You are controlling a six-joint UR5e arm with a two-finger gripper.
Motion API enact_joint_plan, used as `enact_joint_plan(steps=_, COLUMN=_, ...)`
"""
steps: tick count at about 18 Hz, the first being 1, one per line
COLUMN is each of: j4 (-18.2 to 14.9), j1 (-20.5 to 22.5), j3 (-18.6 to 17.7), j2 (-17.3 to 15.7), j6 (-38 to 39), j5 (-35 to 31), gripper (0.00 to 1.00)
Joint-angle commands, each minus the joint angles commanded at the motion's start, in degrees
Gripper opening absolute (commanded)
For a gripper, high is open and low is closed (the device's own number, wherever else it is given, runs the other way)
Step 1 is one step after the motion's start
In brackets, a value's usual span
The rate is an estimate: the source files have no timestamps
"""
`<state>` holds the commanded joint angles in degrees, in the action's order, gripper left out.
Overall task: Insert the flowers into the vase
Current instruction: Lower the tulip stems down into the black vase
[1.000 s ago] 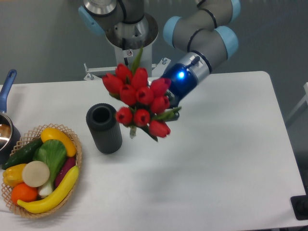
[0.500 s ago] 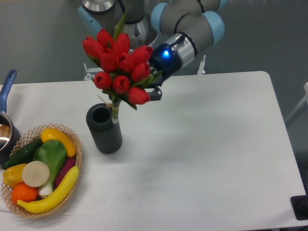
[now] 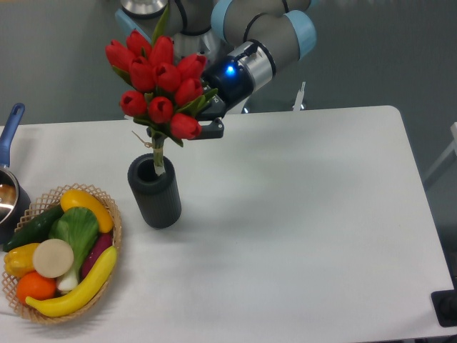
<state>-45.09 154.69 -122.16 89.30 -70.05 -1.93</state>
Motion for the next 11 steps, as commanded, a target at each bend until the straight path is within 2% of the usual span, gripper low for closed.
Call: enact_joint_plan(steps=11, j4=0.09, j1=-0.18, j3=-3.25, j2=0.35, j6=-4.30, j5=-0.18, gripper=0.15)
